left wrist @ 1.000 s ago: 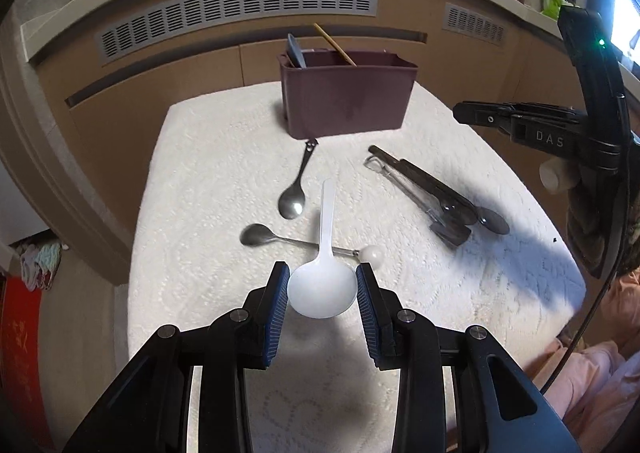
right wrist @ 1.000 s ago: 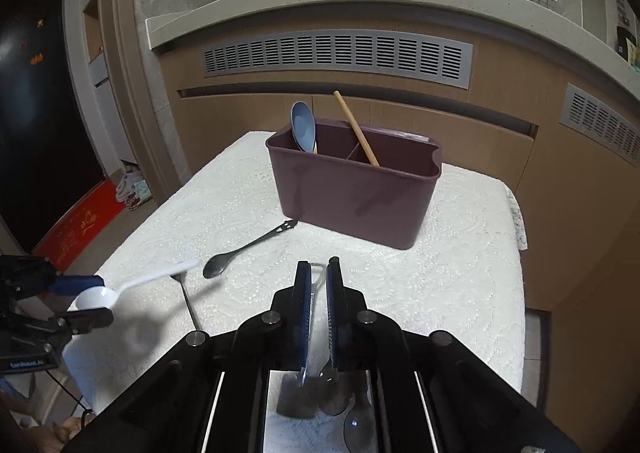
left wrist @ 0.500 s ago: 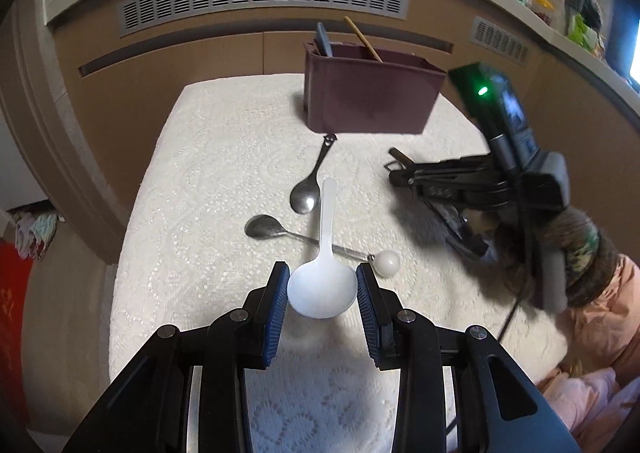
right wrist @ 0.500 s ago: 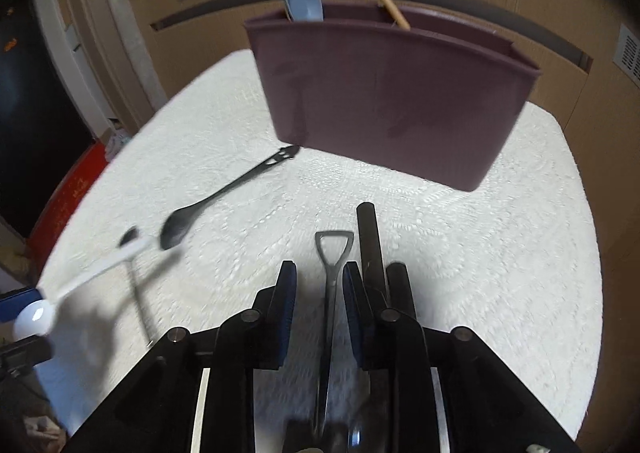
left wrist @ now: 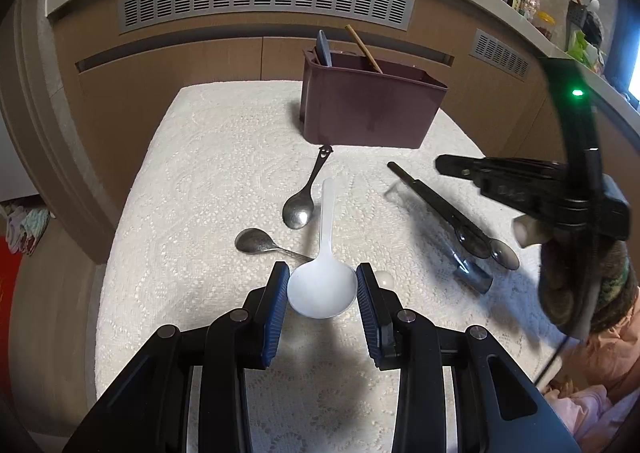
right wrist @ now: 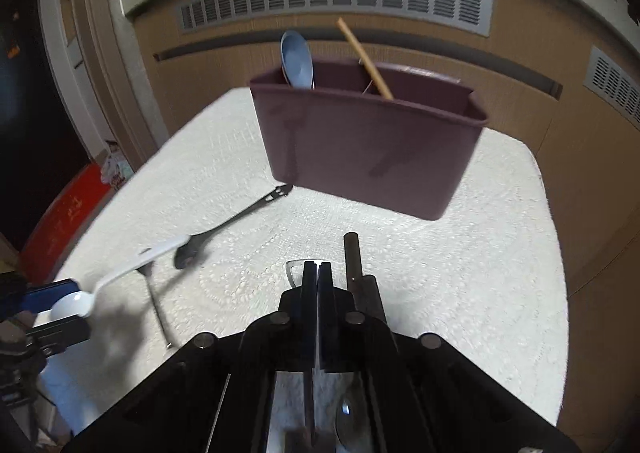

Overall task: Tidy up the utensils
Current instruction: 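Grasp the white-ball-handled spoon with the right tool while the left holds the white spoon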

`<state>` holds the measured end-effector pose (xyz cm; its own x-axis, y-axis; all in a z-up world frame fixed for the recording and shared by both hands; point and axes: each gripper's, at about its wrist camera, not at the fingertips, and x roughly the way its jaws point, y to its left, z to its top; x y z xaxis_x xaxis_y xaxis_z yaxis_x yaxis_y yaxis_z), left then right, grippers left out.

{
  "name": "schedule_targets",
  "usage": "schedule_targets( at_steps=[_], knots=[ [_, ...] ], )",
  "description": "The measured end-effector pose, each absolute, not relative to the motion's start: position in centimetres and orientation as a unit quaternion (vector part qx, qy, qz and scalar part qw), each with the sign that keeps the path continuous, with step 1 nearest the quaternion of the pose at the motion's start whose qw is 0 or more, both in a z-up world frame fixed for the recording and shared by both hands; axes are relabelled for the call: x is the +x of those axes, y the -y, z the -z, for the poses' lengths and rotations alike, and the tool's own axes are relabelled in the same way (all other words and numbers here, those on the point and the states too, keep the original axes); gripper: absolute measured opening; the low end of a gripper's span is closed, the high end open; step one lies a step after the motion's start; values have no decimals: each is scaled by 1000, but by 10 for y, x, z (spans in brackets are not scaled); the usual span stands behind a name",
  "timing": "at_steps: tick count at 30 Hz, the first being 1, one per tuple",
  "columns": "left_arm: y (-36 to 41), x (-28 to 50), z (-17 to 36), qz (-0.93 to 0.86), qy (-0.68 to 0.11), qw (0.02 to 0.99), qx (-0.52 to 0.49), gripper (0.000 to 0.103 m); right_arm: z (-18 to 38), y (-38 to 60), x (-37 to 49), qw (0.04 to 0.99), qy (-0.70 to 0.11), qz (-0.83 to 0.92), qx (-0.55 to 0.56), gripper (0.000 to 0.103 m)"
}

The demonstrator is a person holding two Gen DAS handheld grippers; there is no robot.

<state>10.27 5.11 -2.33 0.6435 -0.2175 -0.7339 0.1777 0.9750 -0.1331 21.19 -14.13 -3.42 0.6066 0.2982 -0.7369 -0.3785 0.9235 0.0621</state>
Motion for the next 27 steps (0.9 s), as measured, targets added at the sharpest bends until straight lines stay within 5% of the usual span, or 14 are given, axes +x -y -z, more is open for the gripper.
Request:
schedule_targets(
  at_steps=[9,14,22,27],
  knots=[
    [-43,97,25,108,-411,905,-11,35,17,168,187,896,-391,-205,-53,3],
    [-60,90,30,92,-416,905,-23,35,45,150,163,871,-426,-233,-70,37],
    [-79,82,30,71,-410,909,-34,35,68,75,150,842,-424,-306,-135,37],
    [-78,79,29,72,-406,911,-31,36,73,51,153,840,-419,-299,-172,20]
  ],
)
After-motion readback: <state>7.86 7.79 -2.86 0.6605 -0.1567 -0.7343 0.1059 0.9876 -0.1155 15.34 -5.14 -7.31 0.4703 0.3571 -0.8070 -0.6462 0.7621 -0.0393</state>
